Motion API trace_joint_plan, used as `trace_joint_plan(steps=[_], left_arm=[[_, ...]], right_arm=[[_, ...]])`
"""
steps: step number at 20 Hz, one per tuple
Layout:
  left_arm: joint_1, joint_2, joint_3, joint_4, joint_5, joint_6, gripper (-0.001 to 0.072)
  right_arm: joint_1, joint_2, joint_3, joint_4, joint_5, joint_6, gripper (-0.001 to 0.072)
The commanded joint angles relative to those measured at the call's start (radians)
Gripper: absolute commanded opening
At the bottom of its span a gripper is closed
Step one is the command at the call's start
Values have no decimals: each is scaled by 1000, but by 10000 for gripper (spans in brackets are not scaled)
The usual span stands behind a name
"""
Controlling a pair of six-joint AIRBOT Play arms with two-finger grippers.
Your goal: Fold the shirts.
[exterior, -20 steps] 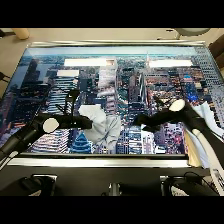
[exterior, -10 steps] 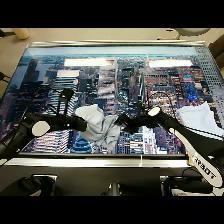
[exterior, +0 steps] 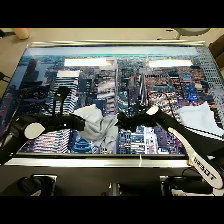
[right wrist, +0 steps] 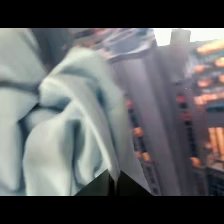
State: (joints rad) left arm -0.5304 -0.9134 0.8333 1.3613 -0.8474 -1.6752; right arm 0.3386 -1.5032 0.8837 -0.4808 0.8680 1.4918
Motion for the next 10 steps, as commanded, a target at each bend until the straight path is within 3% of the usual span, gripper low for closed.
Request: trace_joint_plan(steps=[1,4,7,10], left_arm=[[2,35,68,56,-2,3,29],[2,109,281,231,-27,1,28],[2,175,541,361,-140,-23,28],[-8,222,675,302,-165,-64,29]], right_arm=[[1,107,110,-260,127,-38,17],[1,340,357,-711,216,122,17],[1,618,634,-1082,214,251,17],[1,838,730,-1145,199,378,17]])
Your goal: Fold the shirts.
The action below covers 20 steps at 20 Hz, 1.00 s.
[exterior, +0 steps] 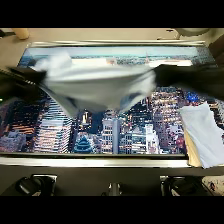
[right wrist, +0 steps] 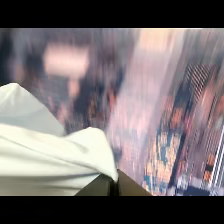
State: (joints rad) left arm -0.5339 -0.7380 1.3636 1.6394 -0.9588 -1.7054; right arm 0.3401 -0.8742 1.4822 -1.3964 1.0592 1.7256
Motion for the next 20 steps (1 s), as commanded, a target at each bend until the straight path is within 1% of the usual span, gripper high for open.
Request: trace_joint_plan(steps=[1,3,5,6,7,8,9,11,13,15,16,17,18,19,20], left_arm=[[-18,55,146,-16,-56,-33,29],[-55,47,126,-67,-92,-34,28],[-98,31,72,-70,-131,-38,28],[-114,18,31,-69,-137,-66,28],[-124,4,-12,-69,-135,-96,28],[-133,-19,-63,-69,-130,-103,29],[-135,-48,-110,-70,-124,-103,29],[-134,-137,-198,-69,-90,-102,29],[-134,-268,-259,-69,-5,-102,29],[-128,-434,-257,-72,48,-103,30],[-121,-520,-244,-89,58,-103,33],[-113,-592,-224,-121,51,-103,106],[-99,-658,-193,-165,21,-103,334],[-80,-705,-158,-203,-28,-101,524],[-51,-736,-115,-216,-100,-89,592]], right_arm=[[0,253,132,-222,40,182,18],[0,299,132,-224,162,216,18],[0,294,132,-251,296,214,18],[0,278,132,-273,357,204,18],[0,254,132,-288,403,191,19],[-1,219,130,-294,433,171,19],[-1,174,121,-301,430,138,19],[-1,66,82,-315,368,111,20],[-1,-85,34,-347,216,120,19],[-1,-246,24,-354,64,193,20],[0,-329,24,-343,-4,249,19],[0,-394,24,-316,-24,290,20],[0,-454,24,-280,-18,327,22],[-1,-500,24,-239,-3,351,113],[-1,-525,24,-214,18,357,371]])
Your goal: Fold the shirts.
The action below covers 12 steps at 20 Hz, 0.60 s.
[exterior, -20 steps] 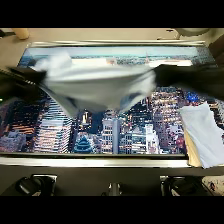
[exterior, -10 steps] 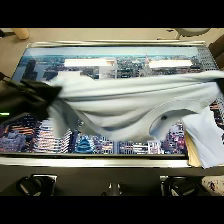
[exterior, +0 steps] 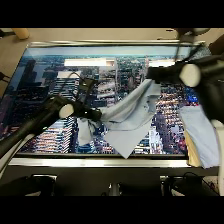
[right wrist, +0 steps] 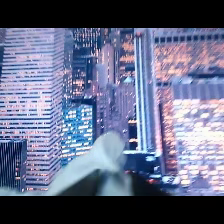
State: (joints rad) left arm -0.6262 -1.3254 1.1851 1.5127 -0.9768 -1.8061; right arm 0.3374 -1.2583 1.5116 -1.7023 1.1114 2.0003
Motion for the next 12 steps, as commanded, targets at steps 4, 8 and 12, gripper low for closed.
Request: trace_joint_plan(steps=[4,8,12], left_arm=[[254,-80,118,-89,-314,213,637],[492,80,-113,-196,-331,262,628],[529,125,-398,-462,-183,352,628]], right_arm=[[-69,-124,-5,117,148,-123,559],[-344,-125,-76,359,402,-308,529],[-432,-126,-284,478,405,-365,528]])
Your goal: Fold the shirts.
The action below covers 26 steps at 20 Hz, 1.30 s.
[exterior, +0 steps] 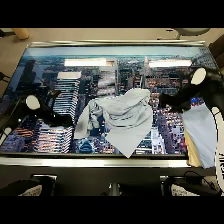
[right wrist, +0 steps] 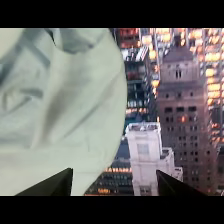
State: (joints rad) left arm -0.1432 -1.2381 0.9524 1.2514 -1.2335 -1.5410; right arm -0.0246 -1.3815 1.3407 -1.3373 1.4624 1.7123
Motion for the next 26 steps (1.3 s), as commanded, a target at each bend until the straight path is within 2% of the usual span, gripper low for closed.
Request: trace_joint_plan(steps=[1,4,8,9,10,11,12,13,18,19,20,21,22,26], left_arm=[[19,37,-193,-260,117,116,627],[-91,36,-197,-291,237,127,627],[-162,-7,-198,-291,272,117,625],[-164,-20,-198,-291,281,117,604],[-163,-31,-198,-291,286,117,501],[-160,-38,-198,-291,291,117,334],[-157,-39,-198,-291,293,117,201],[-151,-35,-198,-291,289,121,26],[-144,34,-198,-272,261,128,27],[-144,53,-198,-272,260,128,27],[-144,72,-198,-271,262,129,27],[-142,92,-196,-266,263,128,26],[-138,113,-181,-229,251,128,26],[-78,258,37,53,165,65,25]], right_arm=[[-63,-2,-155,126,45,-89,529],[-48,-2,-228,138,-1,-92,532],[-47,-14,-289,171,-69,-91,550],[-47,-19,-307,193,-89,-91,550],[-47,-23,-333,224,-112,-94,551],[-47,-29,-356,254,-132,-105,551],[-47,-39,-377,281,-146,-118,552],[-47,-51,-396,308,-162,-136,552],[-45,-111,-439,359,-270,-140,539],[-34,-126,-439,375,-299,-145,473],[-23,-133,-439,380,-342,-145,345],[-20,-132,-439,382,-380,-147,127],[-21,-129,-431,397,-398,-147,17],[-61,24,-233,350,-329,-251,17]])
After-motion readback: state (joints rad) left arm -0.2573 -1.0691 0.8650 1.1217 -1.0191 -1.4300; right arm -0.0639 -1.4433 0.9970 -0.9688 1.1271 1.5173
